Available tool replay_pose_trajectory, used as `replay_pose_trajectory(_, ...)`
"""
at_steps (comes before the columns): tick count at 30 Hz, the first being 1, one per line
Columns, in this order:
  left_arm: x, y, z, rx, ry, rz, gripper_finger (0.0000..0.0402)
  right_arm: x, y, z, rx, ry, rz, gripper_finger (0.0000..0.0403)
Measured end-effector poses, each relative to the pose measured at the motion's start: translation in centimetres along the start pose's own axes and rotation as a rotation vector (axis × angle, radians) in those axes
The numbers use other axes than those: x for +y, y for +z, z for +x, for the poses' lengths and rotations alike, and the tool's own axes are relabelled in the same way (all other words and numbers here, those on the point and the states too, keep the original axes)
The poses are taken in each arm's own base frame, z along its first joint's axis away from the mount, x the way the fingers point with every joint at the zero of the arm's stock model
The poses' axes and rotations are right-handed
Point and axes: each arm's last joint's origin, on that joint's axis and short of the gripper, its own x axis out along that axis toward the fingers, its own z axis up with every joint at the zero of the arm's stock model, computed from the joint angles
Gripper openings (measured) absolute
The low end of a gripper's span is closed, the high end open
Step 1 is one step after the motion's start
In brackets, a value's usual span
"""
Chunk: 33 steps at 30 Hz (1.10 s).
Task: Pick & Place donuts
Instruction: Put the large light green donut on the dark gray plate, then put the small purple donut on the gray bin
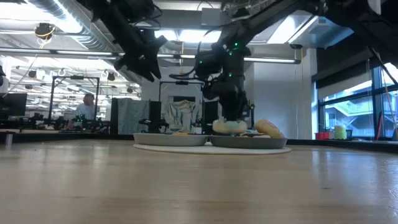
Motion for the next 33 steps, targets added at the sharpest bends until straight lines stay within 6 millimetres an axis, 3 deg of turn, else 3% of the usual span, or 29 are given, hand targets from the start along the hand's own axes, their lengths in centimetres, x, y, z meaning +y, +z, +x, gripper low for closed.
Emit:
replay_pose_trajectory(6, 0.1, 0.2, -0.5, -0.022, 0.007, -0.005, 0.0128, 0.0, 0.3, 0.5, -0.010, 0.000, -0.001, 0.0115)
replay_pose_trajectory(16, 0.1, 0.2, -0.5, -0.022, 0.007, -0.004, 0.0128, -0.2, 0.3, 0.5, -0.005, -0.061, 0.026, 0.0201)
replay_pose_trajectory(22, 0.1, 0.2, -0.5, -0.022, 0.007, -0.002, 0.0127, -0.2, 0.2, 0.4, 0.004, -0.061, 0.028, 0.0218)
replay_pose_trajectory(33, 0.1, 0.2, -0.5, -0.021, 0.007, 0.033, 0.0128, -0.8, 1.7, -4.4, -0.105, -0.064, 0.043, 0.0217)
